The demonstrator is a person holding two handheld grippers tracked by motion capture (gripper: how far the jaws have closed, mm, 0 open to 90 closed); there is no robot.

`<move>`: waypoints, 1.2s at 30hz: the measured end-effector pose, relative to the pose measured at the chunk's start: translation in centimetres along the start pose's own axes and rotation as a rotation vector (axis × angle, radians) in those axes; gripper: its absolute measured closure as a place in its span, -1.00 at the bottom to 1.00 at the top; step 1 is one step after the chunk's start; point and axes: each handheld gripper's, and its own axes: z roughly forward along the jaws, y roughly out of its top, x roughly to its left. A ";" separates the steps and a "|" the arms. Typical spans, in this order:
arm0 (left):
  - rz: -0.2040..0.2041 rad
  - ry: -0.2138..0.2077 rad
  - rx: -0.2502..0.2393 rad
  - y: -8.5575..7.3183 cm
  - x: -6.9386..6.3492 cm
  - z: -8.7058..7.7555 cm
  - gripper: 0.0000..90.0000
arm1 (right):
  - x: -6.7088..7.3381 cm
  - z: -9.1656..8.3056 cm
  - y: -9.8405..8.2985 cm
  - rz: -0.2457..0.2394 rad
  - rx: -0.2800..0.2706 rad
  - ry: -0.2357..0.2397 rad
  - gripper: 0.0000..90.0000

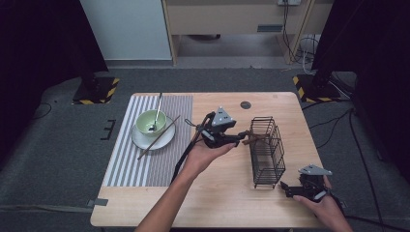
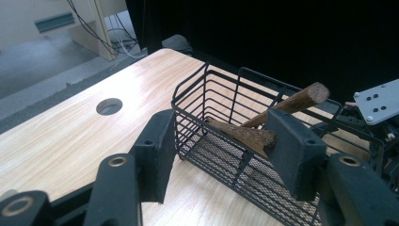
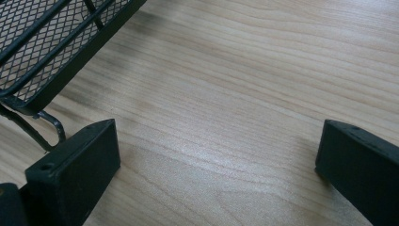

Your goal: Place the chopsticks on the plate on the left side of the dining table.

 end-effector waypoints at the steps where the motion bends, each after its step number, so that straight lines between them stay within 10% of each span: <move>1: -0.003 0.000 0.002 0.0 0.0 0.1 -0.03 | 0.0 0.0 0.0 0.000 0.000 0.000 -0.99; 36: 0.027 -0.050 0.037 0.1 -0.7 1.0 0.54 | 0.0 0.0 0.0 -0.003 0.001 0.002 -0.99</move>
